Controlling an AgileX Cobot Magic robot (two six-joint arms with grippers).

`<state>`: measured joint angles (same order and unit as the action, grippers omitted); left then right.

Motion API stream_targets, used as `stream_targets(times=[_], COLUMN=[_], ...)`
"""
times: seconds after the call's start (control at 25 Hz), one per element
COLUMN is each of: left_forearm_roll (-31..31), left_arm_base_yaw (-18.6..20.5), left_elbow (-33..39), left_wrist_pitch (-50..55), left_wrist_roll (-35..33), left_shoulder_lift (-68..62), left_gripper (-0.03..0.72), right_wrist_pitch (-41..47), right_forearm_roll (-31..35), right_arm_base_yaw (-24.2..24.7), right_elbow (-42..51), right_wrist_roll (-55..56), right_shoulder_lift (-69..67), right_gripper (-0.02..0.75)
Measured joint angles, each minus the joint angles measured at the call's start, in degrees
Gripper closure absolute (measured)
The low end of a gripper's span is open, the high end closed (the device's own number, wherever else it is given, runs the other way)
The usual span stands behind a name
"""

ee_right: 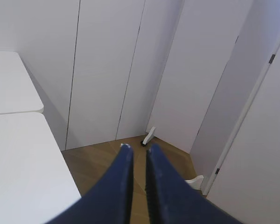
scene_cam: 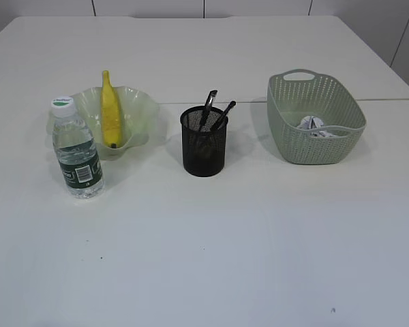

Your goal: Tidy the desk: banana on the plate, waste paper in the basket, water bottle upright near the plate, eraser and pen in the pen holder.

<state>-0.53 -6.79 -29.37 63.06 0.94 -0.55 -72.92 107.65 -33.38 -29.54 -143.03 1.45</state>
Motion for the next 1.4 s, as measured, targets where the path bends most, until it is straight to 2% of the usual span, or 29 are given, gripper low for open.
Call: stream_targets(times=[0.88,1.4], left_forearm_roll=[0.0,-0.1], left_arm_base_yaw=[0.0,0.0], left_elbow=[0.1,0.1], left_wrist_pitch=[0.0,0.0], left_wrist_roll=[0.0,0.0], left_shoulder_lift=[0.0,0.0], left_gripper=[0.713,0.713], right_wrist_pitch=[0.0,0.0], right_forearm_roll=[0.0,0.0], right_arm_base_yaw=[0.0,0.0], right_elbow=[0.0,3.4], right_wrist_roll=[-2.9,8.8], right_shoulder_lift=[0.0,0.0], right_gripper=[0.666,0.666])
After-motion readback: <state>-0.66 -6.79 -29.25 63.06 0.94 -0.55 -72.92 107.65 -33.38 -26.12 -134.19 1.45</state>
